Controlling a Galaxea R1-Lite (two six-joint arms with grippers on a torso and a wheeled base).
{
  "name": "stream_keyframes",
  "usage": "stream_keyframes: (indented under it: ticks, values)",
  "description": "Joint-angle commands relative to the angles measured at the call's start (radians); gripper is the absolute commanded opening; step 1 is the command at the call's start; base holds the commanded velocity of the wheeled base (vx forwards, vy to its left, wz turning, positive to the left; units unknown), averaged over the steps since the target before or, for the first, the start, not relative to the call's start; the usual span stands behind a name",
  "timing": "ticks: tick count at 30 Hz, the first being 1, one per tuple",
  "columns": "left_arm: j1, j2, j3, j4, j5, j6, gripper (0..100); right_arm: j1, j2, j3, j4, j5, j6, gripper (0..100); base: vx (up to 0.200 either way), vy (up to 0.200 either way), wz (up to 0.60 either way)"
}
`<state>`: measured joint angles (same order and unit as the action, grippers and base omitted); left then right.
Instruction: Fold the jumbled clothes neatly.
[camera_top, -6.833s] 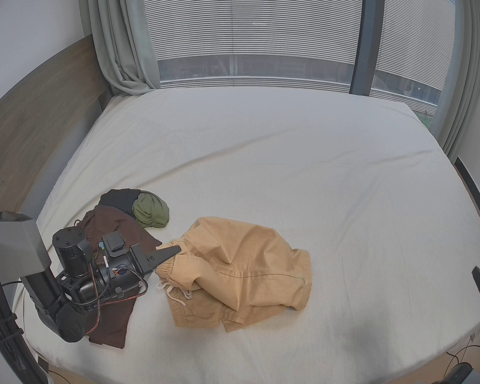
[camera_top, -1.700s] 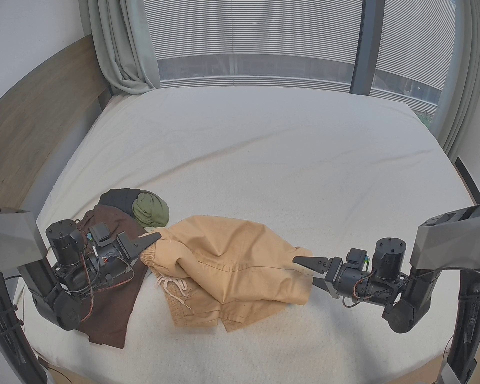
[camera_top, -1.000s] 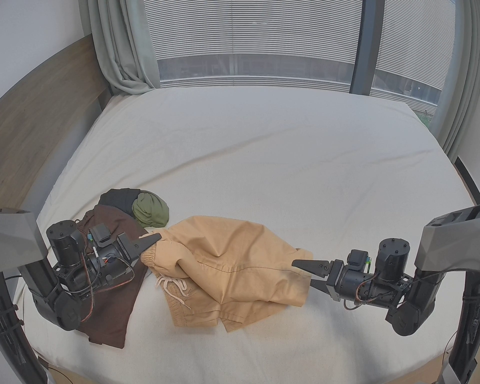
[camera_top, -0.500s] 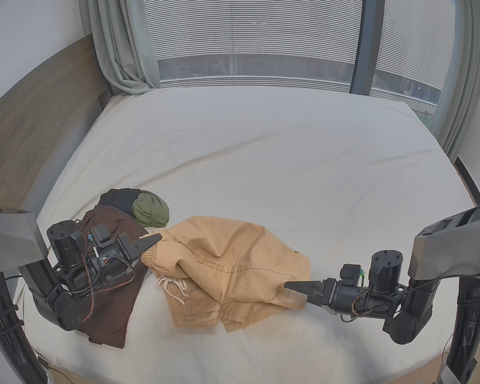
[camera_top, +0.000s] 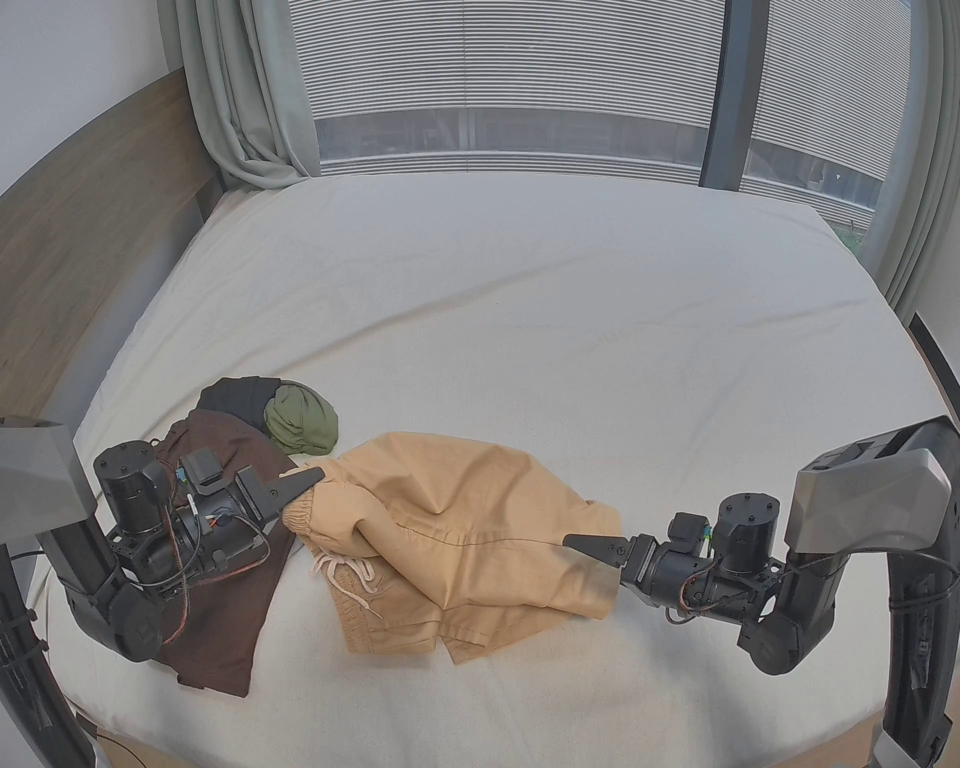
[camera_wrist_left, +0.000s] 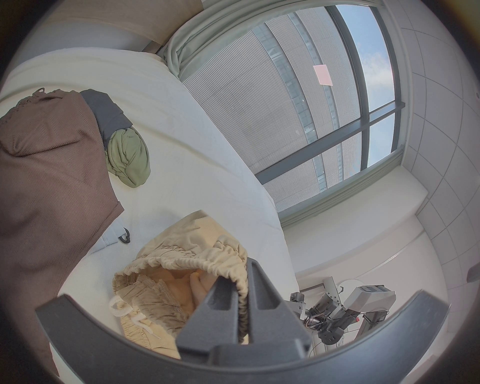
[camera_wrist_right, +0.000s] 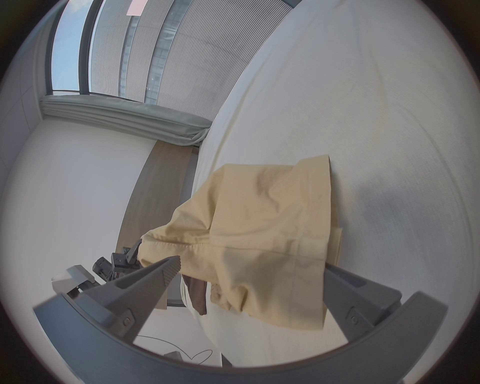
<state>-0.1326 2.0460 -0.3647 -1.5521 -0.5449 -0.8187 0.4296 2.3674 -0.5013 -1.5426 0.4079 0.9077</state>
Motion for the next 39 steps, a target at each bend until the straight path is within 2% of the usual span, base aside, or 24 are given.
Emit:
stream_keyframes:
  ticks: [1, 6, 7, 19, 22, 25, 29, 33, 34, 39]
  values:
    - [-0.001, -0.001, 0.001, 0.0, 0.0, 0.0, 0, -0.008, 0.036, -0.033, -0.002, -0.006, 0.005, 100, 0.0, 0.0, 0.0]
    - [-0.001, 0.0, 0.001, 0.0, 0.0, 0.0, 0, -0.014, 0.032, -0.033, -0.002, -0.004, 0.017, 100, 0.0, 0.0, 0.0]
    - [-0.001, 0.0, 0.001, 0.0, 0.0, 0.0, 0, -0.014, 0.033, -0.033, -0.004, -0.004, 0.017, 0, 0.0, 0.0, 0.0]
    - [0.001, 0.017, 0.0, -0.002, 0.0, 0.0, 0, -0.054, -0.142, 0.026, -0.001, 0.017, 0.022, 0, 0.0, 0.0, 0.0]
    - [-0.001, 0.016, 0.0, 0.0, 0.0, 0.0, 0, -0.072, -0.198, 0.061, -0.001, 0.071, 0.022, 0, 0.0, 0.0, 0.0]
    - [-0.002, 0.019, 0.0, 0.0, 0.0, 0.0, 0, -0.091, -0.24, 0.113, -0.001, 0.175, 0.019, 0, 0.0, 0.0, 0.0]
    - [-0.007, 0.025, 0.0, -0.002, 0.0, 0.001, 0, -0.094, -0.231, 0.133, -0.001, 0.223, 0.013, 0, 0.0, 0.0, 0.0]
    - [-0.012, 0.025, 0.001, 0.0, 0.0, 0.001, 0, -0.083, -0.188, 0.132, -0.001, 0.226, -0.009, 0, 0.0, 0.0, 0.0]
    - [-0.012, 0.025, 0.001, 0.0, 0.0, 0.001, 0, -0.083, -0.18, 0.129, -0.001, 0.226, -0.016, 100, 0.0, 0.0, 0.0]
    - [-0.012, 0.023, 0.001, 0.0, 0.0, 0.001, 0, -0.08, -0.134, 0.075, -0.001, 0.221, -0.039, 100, 0.0, 0.0, 0.0]
